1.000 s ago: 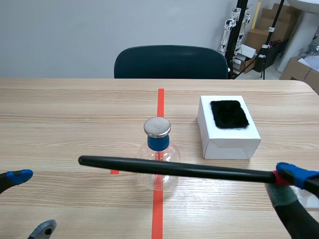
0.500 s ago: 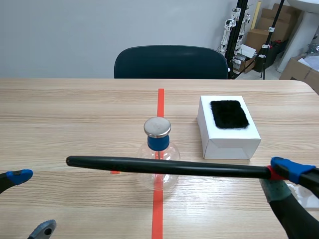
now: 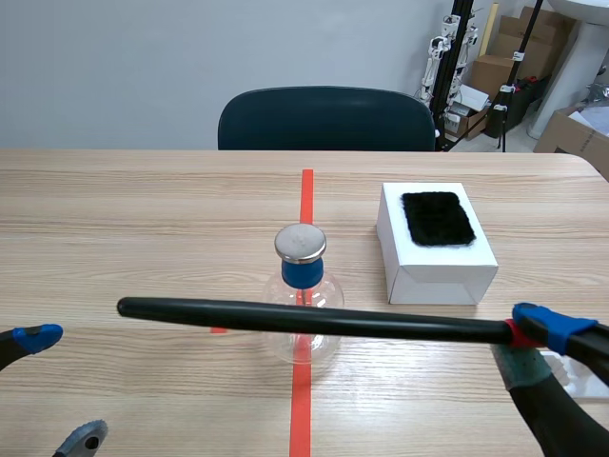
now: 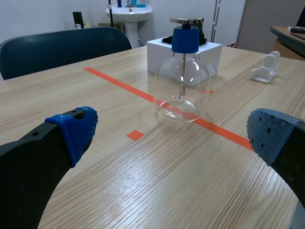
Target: Do the electroscope experiment. rub the rod on the fur
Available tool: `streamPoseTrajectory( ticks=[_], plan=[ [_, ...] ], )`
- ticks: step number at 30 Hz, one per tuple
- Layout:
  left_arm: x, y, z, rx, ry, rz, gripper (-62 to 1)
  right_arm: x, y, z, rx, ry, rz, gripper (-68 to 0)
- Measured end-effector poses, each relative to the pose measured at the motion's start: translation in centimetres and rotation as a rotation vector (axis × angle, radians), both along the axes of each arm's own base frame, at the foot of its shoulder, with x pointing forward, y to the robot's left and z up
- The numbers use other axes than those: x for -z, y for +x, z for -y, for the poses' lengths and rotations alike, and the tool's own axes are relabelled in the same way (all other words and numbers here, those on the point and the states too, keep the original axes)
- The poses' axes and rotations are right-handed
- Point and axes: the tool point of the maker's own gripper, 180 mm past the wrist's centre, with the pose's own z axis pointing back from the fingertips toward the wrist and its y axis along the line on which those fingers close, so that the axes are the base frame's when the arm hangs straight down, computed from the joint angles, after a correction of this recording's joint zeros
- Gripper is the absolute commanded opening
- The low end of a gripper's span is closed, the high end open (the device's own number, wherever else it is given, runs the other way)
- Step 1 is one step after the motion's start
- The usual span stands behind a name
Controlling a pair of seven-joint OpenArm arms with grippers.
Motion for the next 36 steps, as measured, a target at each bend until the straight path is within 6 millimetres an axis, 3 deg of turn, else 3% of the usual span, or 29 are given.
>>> streamPoseTrajectory(
  ticks=[36],
  plan=[
    [0.0, 0.0, 0.0, 0.0, 0.0, 0.0, 1.4, 0.13, -0.2, -0.27, -0.02, -0.022, 0.006, -65.1]
  ],
)
